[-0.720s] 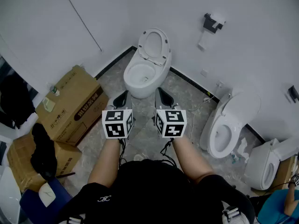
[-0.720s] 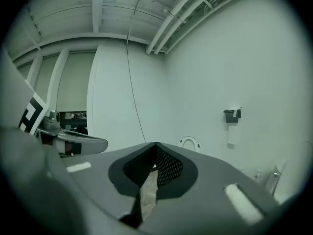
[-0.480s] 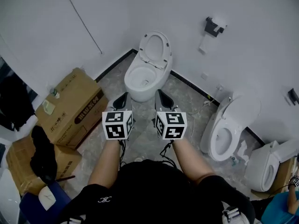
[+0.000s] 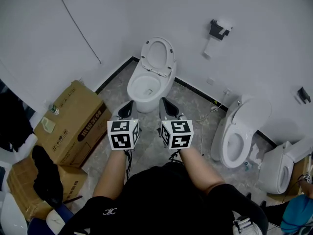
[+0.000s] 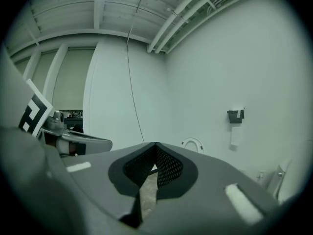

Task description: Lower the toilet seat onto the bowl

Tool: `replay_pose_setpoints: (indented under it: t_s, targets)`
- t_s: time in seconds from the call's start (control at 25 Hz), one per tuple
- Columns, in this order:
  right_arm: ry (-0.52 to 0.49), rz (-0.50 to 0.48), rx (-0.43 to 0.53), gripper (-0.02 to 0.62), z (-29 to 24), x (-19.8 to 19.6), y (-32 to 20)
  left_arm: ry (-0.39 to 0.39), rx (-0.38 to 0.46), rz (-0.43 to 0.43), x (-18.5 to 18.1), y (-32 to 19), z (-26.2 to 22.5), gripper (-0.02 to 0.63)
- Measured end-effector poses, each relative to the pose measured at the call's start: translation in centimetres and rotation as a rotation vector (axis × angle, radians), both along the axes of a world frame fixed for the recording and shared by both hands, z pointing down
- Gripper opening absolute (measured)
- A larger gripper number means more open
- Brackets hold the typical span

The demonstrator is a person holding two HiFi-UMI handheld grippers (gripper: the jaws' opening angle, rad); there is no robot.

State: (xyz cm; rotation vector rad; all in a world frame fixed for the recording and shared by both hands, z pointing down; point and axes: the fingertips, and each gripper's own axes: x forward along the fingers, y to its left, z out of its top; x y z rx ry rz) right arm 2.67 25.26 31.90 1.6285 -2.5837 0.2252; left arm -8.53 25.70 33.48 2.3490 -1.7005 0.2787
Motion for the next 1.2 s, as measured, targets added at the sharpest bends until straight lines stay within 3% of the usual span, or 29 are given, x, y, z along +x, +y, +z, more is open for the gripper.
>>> replay_pose_setpoints:
  t_s: [0.4, 0.64, 1.2]
  targets:
    - [-0.033, -0.039, -0.074, 0.008, 2.0, -1.8, -1.7, 0.007, -0.018, 0.006, -1.6, -2.0, 1.5, 0.009]
    - [-0.028, -0.027, -0.059, 0.008, 2.4, -1.1, -4.9, -0.007, -0.018, -0.002, -1.7, -4.9, 1.9, 0.009]
    - [-0.058, -0.020, -0.052, 0.008, 3.7, 2.1, -19.8, -0.022, -0.031, 0.000, 1.2, -18.3, 3.6, 0.009]
